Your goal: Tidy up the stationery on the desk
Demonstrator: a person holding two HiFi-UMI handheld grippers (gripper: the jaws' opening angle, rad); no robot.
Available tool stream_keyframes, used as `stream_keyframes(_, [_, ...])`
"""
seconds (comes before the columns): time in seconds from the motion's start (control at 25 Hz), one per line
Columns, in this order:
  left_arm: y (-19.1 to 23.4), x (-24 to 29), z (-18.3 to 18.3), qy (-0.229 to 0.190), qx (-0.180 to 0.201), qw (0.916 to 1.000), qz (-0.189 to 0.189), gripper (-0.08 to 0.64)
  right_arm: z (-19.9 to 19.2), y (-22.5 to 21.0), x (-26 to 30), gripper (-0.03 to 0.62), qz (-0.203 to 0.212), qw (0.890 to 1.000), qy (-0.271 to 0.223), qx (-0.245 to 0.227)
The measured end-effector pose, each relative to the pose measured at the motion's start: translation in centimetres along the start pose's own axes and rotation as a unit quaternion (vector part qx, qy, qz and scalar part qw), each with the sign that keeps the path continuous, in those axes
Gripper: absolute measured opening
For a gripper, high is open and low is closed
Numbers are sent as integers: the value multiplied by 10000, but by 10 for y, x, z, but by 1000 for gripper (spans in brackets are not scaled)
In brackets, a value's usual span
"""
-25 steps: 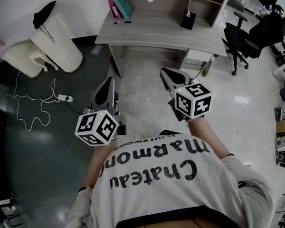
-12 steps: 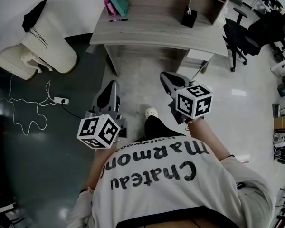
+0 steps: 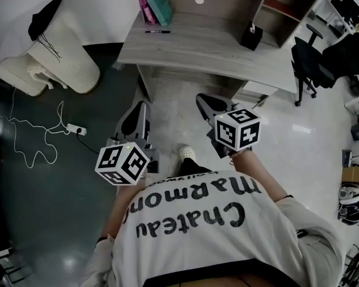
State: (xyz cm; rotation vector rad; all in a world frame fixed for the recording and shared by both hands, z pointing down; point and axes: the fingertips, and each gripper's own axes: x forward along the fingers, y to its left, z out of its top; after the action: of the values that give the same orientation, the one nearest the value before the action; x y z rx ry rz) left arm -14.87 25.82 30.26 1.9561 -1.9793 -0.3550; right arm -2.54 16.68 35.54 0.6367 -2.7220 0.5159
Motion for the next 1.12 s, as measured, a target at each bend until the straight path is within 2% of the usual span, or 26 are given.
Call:
stream_keyframes(0.12, [16,27,11,-48,-87,9999,106,15,22,-12,28,15,117,9999,-11,-89])
stream_keyframes(0.32, [33,68,36,-294,5,9992,255,15,60,-39,66,15,205,9996,-51,-177])
stream_keyframes(0.48, [50,96,39,-259,-59,9987,439,15,77,-63,91,15,248,9996,-59,-153])
stream_keyframes(0.76, [73,136,17,8,-202,9974,691,15,74,-104,134,15,466,9987,90,168])
stream_keyframes(0.88, [84,146,4,221,-407,9958,785,15,70,-120,149,15,485,9981,164,342])
stream_keyframes(1.12, [102,156,2,346,-437,9934,1007,15,64,-125,171,15,636,9960,325,546])
